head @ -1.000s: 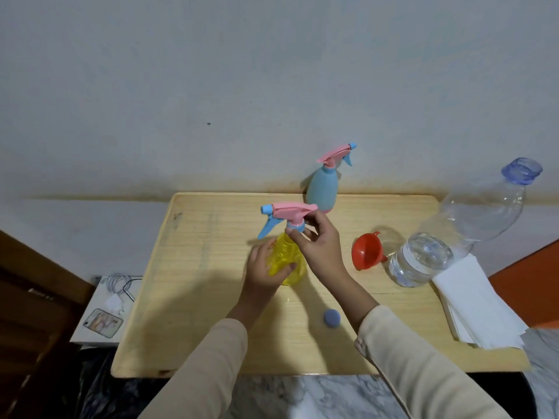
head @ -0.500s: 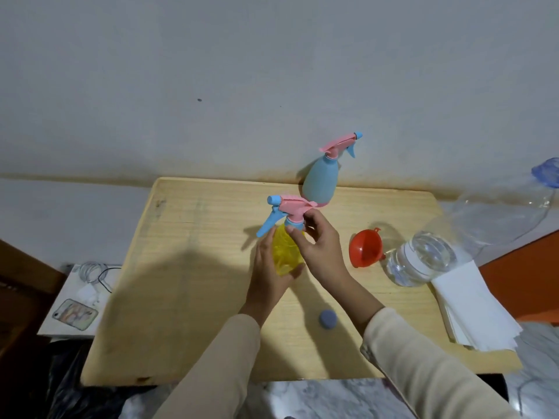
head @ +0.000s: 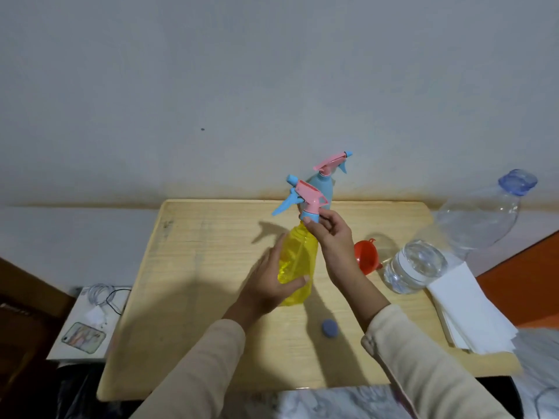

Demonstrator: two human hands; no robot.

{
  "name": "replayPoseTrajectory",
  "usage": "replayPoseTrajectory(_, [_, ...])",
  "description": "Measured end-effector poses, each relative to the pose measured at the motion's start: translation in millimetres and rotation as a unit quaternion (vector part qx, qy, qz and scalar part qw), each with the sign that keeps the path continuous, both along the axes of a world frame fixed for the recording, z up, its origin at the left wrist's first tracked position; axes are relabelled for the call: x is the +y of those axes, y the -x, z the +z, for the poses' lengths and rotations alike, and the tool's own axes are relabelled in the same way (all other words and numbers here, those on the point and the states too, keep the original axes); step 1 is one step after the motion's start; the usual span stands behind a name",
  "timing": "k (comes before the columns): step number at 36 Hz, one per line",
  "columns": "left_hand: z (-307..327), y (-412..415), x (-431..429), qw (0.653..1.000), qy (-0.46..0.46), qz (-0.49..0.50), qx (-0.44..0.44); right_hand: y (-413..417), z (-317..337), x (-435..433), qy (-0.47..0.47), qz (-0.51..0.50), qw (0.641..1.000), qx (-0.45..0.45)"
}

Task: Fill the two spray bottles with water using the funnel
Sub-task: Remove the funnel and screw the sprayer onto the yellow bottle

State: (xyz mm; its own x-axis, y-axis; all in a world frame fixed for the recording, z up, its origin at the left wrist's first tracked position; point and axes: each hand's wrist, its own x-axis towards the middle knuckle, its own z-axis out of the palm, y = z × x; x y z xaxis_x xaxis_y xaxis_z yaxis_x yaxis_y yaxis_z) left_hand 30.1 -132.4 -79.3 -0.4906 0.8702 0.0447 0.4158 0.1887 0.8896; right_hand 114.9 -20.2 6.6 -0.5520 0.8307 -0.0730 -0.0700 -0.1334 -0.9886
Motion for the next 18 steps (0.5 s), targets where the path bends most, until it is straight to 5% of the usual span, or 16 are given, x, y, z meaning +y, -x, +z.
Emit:
replayPoseTrajectory(4, [27,-7,1,0.998,0.018,-0.014,0.057,4,8,-5,0.022,-0.067,0.997,0.004])
replayPoseTrajectory(11, [51,-7,-2,0.998,0.012,-0.008,0.060,-4,24,-5,0.088,-0.006,0.991,0.102])
replayPoseTrajectory(18, [61,-11,-9,0.999,-0.003,-0.002,0.048,-6,33,-8,0.044,-0.036,0.988,0.141])
